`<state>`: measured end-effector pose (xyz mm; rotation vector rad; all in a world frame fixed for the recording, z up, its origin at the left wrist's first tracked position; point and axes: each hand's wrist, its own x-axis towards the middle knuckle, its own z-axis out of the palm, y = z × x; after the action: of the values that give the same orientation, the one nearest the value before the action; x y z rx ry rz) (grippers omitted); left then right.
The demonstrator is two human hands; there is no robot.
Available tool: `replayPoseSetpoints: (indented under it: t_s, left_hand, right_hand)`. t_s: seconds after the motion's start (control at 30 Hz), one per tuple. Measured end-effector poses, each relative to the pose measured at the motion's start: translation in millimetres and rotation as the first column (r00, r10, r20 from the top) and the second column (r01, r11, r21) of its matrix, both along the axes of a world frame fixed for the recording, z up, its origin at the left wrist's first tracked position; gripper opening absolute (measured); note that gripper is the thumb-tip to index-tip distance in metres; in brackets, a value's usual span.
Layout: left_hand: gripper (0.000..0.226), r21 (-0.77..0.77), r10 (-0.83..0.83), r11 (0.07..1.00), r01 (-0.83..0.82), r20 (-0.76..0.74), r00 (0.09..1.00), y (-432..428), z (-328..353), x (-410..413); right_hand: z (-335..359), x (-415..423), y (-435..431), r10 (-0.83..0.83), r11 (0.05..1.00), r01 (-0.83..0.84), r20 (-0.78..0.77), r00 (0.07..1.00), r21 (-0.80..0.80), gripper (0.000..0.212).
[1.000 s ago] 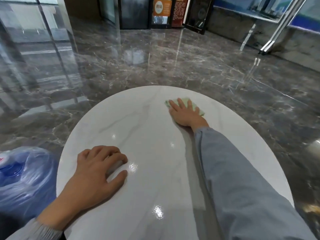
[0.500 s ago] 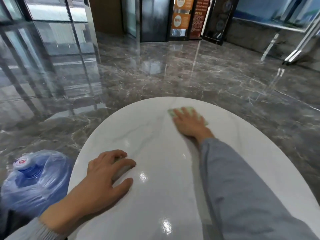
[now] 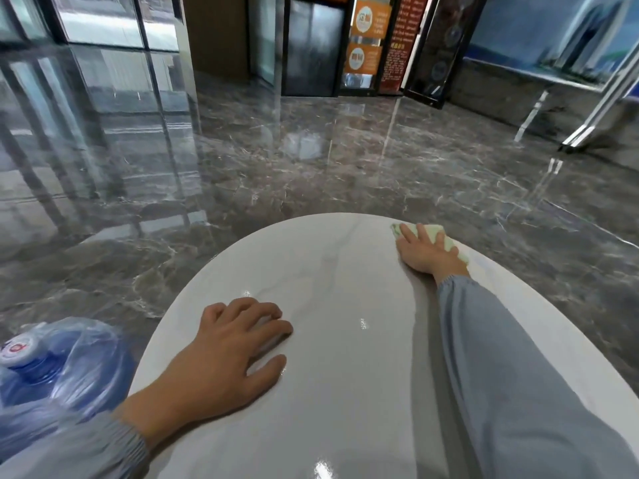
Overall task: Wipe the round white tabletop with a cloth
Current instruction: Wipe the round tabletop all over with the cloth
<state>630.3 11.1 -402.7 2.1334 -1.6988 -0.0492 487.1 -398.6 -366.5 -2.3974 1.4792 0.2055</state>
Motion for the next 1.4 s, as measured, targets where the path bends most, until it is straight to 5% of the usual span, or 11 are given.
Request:
replayPoseSetpoints:
  t_s: [0.1, 0.2, 0.27, 0.33, 0.43, 0.53, 0.63, 0.93, 1.27, 1.4]
  left_hand:
    - [0.04, -0.021, -0.002, 1.0, 0.002, -0.005, 1.0, 0, -2, 0]
    - [0.041, 0.003, 0.001, 1.0, -0.001, 0.005, 1.0, -1, -3, 2]
    - [0.044, 0.012, 0.002, 1.0, -0.002, 0.028, 1.0, -2, -6, 2]
    - [0.044, 0.015, 0.008, 1.0, -0.008, 0.04, 0.999, -2, -8, 3]
    - [0.044, 0.004, 0.014, 1.0, -0.014, 0.035, 0.999, -2, -8, 3]
    - [0.043, -0.007, 0.01, 1.0, -0.01, 0.02, 1.0, 0, -9, 3]
    - [0.042, -0.011, -0.002, 1.0, 0.002, 0.031, 1.0, -2, -9, 6]
    - [0.046, 0.027, 0.009, 1.0, -0.01, 0.049, 0.999, -5, -1, 5]
    - [0.058, 0.084, 0.061, 0.994, -0.067, 0.071, 0.996, -2, 12, -11]
    - [0.039, 0.089, 0.087, 0.992, -0.087, 0.01, 0.996, 8, 22, -26]
  right_hand:
    - [-3, 92, 57, 0.316, 0.949, -0.316, 0.013, 0.949, -0.003, 0.055]
    - [-12, 161, 139, 0.645, 0.764, -0.645, 0.006, 0.764, -0.012, 0.055]
    - [-17, 178, 180, 0.78, 0.625, -0.78, -0.005, 0.625, -0.007, 0.055]
    - [-16, 183, 190, 0.807, 0.591, -0.806, 0.016, 0.591, -0.015, 0.056]
    - [-5, 171, 159, 0.675, 0.737, -0.675, 0.082, 0.733, -0.035, 0.057]
    - [4, 140, 95, 0.405, 0.915, -0.402, 0.114, 0.907, -0.045, 0.057]
    - [9, 78, 35, 0.114, 0.994, -0.114, 0.1, 0.988, -0.007, 0.06]
    - [7, -148, 3, -0.299, 0.954, 0.3, 0.042, 0.953, -0.024, 0.065]
    - [5, -313, 127, -0.457, 0.89, 0.455, 0.069, 0.887, 0.04, 0.063]
    - [-1, -346, 187, -0.495, 0.868, 0.49, 0.079, 0.865, 0.079, 0.061]
